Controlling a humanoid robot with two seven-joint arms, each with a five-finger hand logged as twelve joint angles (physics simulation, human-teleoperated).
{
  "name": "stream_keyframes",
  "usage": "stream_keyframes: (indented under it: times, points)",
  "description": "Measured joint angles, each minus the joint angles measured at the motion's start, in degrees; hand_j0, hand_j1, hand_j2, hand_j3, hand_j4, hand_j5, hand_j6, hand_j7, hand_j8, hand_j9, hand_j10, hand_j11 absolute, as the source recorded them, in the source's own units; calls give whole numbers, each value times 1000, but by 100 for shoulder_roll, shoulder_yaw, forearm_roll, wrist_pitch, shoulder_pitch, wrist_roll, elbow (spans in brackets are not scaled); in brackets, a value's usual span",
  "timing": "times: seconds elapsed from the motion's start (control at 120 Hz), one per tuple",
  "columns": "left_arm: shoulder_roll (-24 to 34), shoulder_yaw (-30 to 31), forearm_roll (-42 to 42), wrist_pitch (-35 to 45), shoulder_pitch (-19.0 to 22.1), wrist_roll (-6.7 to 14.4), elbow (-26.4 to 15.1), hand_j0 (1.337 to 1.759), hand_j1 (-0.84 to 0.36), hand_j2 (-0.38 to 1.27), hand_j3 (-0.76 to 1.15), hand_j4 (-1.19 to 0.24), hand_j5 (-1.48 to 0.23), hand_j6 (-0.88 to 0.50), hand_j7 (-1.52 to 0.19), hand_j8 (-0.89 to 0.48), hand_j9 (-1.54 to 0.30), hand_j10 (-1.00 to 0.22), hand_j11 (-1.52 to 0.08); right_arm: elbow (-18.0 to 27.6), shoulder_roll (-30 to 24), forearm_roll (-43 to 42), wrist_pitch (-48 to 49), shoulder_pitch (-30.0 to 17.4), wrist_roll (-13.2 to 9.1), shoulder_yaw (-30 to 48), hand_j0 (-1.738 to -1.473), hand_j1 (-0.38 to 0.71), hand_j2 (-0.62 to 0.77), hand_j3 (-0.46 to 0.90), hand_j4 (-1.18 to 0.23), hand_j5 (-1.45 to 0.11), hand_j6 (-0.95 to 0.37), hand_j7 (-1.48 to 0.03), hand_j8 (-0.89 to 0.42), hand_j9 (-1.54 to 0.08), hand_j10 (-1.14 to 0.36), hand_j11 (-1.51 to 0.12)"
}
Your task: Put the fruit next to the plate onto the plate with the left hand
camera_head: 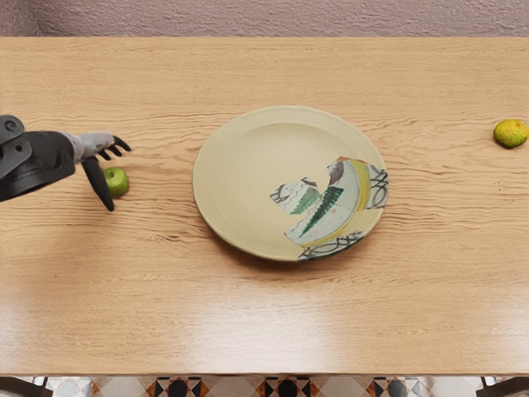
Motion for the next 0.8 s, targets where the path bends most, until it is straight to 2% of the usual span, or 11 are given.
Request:
stream_keyframes:
  times: [0.192, 0.617, 0.8]
  points:
    - [-10, 11, 6, 2, -3, 0, 200, 1658, 108, 43, 0, -207, -264, -208, -264, -208, -263, -206, -263, 0, 0, 0, 0, 0, 0, 0, -1658, -322, -4, 0, -22, -29, -22, -29, -22, -29, -22, -29]
    - [-96, 74, 7, 5, 0, 0, 240, 1658, -10, 63, 0, -305, -393, -306, -392, -306, -392, -305, -392, 0, 0, 0, 0, 0, 0, 0, -1658, -322, -5, 0, -22, -29, -22, -29, -22, -29, -22, -29]
    - [-271, 669, 29, 742, -70, 0, 240, 1658, -23, 66, 0, -316, -406, -317, -406, -317, -406, -315, -406, 0, 0, 0, 0, 0, 0, 0, -1658, -322, -5, 0, -22, -29, -22, -29, -22, -29, -22, -29]
